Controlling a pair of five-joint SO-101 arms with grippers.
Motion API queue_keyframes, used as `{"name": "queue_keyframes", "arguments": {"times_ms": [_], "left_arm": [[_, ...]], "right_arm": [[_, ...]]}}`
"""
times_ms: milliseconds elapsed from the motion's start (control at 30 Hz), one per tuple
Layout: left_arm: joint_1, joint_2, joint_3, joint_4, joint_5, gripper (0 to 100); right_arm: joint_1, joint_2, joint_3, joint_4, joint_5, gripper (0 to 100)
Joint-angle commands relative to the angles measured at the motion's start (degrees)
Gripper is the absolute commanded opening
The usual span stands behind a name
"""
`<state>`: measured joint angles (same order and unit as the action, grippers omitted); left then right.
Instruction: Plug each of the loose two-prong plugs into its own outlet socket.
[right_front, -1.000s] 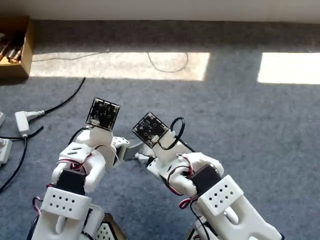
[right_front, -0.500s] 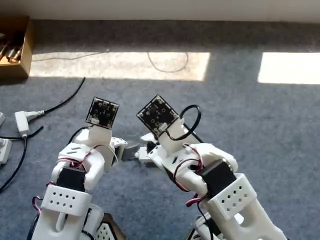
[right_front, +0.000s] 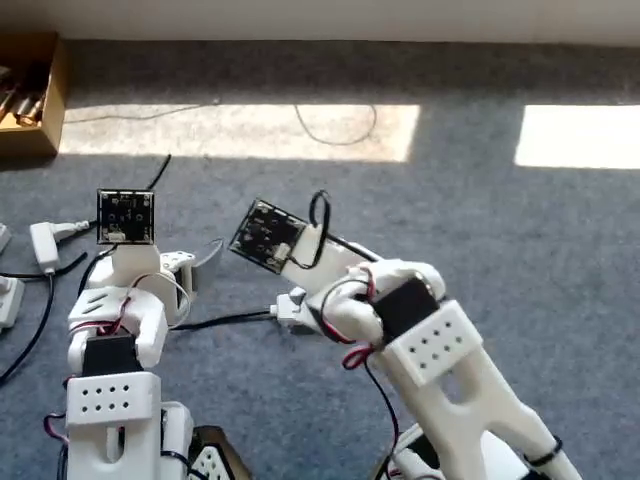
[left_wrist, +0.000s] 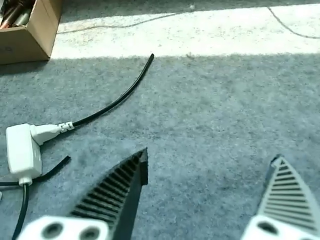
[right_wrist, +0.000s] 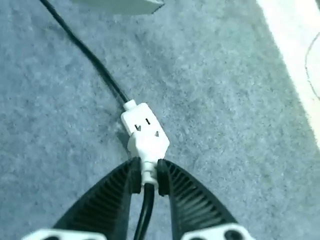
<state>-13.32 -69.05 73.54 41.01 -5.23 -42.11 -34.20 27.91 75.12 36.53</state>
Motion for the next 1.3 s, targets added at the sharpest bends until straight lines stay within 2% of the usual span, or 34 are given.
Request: {"name": "queue_keyframes", "arguments": {"times_ms": [0,167,367,600,867,1067,1267], "left_arm": [[-0.5,-0.2,1.3,-4.4,0.0,37],[-2.1,-0.2,2.9,-7.0,-0.1,37],[-1.9,-0.2,2.9,-7.0,0.0,37],[-1.9,-0.2,3.0,-7.0,0.0,37],[-1.9,-0.2,3.0,-6.8,0.0,37],[-1.5,-0.2,3.0,-6.8,0.0,37],[0.0,-0.2,3.0,-6.7,0.0,37]], "right_arm": [[-2.1,13.6,-15.3,8.8,13.3,0.6],[-2.3,27.3,-32.6,20.4,27.5,0.6],[-2.2,37.8,-44.4,22.5,33.0,0.6],[-0.1,40.9,-45.9,22.5,39.8,0.6],[-0.2,41.2,-45.3,20.0,40.3,0.7],[-1.0,40.7,-32.9,8.8,38.3,0.7],[-1.2,36.3,-28.9,7.6,38.6,0.7]]}}
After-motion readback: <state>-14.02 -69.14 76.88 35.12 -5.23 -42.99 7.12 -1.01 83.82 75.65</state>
